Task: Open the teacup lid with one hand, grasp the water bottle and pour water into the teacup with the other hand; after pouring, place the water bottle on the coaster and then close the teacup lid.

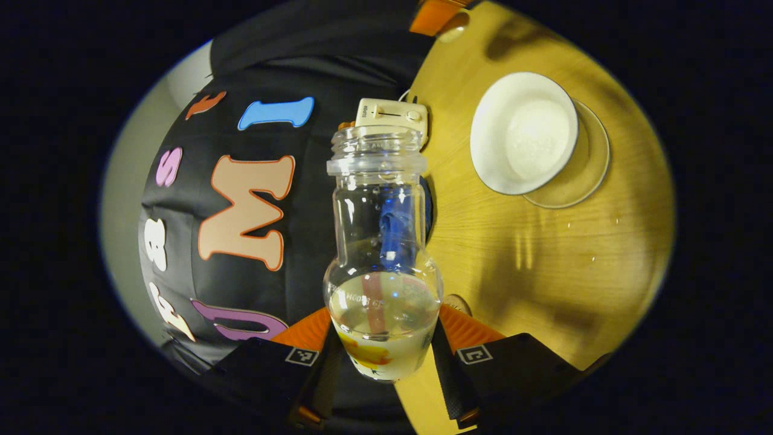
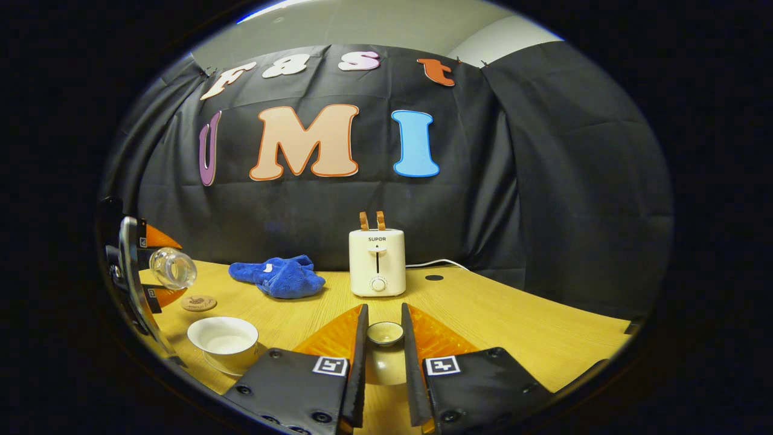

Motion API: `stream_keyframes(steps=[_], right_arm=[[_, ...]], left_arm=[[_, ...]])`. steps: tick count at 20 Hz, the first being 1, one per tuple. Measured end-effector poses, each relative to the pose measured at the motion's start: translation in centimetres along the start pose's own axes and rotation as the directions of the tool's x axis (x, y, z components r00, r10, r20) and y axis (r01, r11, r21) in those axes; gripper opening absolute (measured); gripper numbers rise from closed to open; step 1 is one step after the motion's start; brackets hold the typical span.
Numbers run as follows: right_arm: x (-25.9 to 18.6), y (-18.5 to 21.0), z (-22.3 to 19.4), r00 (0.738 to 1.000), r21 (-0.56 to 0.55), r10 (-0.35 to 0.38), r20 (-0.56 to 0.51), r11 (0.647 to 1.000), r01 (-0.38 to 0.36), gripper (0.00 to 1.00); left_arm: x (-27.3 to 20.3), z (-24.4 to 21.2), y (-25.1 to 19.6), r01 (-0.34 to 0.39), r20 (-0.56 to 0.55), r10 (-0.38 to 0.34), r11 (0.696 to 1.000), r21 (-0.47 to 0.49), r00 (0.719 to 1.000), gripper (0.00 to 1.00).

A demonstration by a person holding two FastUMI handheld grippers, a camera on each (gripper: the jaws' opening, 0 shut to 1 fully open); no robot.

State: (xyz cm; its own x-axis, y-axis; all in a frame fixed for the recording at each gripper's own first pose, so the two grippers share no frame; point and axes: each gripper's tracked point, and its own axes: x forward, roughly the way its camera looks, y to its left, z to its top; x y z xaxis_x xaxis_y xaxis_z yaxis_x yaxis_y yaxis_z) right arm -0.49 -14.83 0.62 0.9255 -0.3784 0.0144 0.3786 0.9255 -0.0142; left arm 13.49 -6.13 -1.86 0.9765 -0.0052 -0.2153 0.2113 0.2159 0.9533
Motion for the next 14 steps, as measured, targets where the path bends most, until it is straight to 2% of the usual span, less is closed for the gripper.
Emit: stream_keyframes(steps=[2, 4, 5, 7, 9, 10, 11, 12, 14], right_arm=[[0.0, -0.1, 0.0, 1.000, 0.000, 0.001, 0.000, 1.000, -0.001, 0.32], [0.0, 0.0, 0.0, 1.000, 0.000, 0.001, 0.000, 1.000, -0.001, 0.32], [0.0, 0.0, 0.1, 1.000, 0.000, 0.001, -0.001, 1.000, -0.001, 0.32], [0.0, 0.0, 0.1, 1.000, 0.000, 0.001, -0.001, 1.000, -0.001, 0.32], [0.0, 0.1, 0.0, 1.000, 0.000, 0.007, -0.002, 1.000, -0.007, 0.32], [0.0, 0.2, 0.0, 1.000, 0.000, 0.011, -0.002, 1.000, -0.011, 0.32], [0.0, 0.1, 0.0, 1.000, 0.000, 0.013, -0.002, 1.000, -0.013, 0.32], [0.0, 0.1, 0.0, 1.000, 0.000, 0.012, -0.002, 1.000, -0.012, 0.32], [0.0, 0.1, 0.0, 1.000, 0.000, 0.012, -0.002, 1.000, -0.012, 0.33]], left_arm=[[-0.2, -0.4, 0.1, 0.002, 0.009, -0.001, 0.992, -0.128, 1.000, 0.67], [-0.2, -0.5, 0.9, -0.002, 0.027, 0.009, 0.963, -0.268, 1.000, 0.67], [-0.5, -0.7, 1.1, -0.004, 0.036, 0.016, 0.944, -0.330, 0.999, 0.68], [-0.8, -0.8, 1.4, 0.016, 0.052, 0.010, 0.885, -0.465, 0.999, 0.67], [-0.9, -0.9, 1.5, 0.040, 0.066, -0.001, 0.802, -0.595, 0.998, 0.67], [-0.7, -1.3, 1.5, 0.052, 0.069, -0.008, 0.740, -0.670, 0.998, 0.67], [-0.5, -1.8, 1.5, 0.072, 0.074, -0.023, 0.638, -0.766, 0.997, 0.67], [-0.3, -2.2, 1.7, 0.068, 0.076, -0.012, 0.597, -0.800, 0.997, 0.67], [0.4, -3.1, 2.2, 0.053, 0.069, 0.010, 0.533, -0.845, 0.998, 0.65]])
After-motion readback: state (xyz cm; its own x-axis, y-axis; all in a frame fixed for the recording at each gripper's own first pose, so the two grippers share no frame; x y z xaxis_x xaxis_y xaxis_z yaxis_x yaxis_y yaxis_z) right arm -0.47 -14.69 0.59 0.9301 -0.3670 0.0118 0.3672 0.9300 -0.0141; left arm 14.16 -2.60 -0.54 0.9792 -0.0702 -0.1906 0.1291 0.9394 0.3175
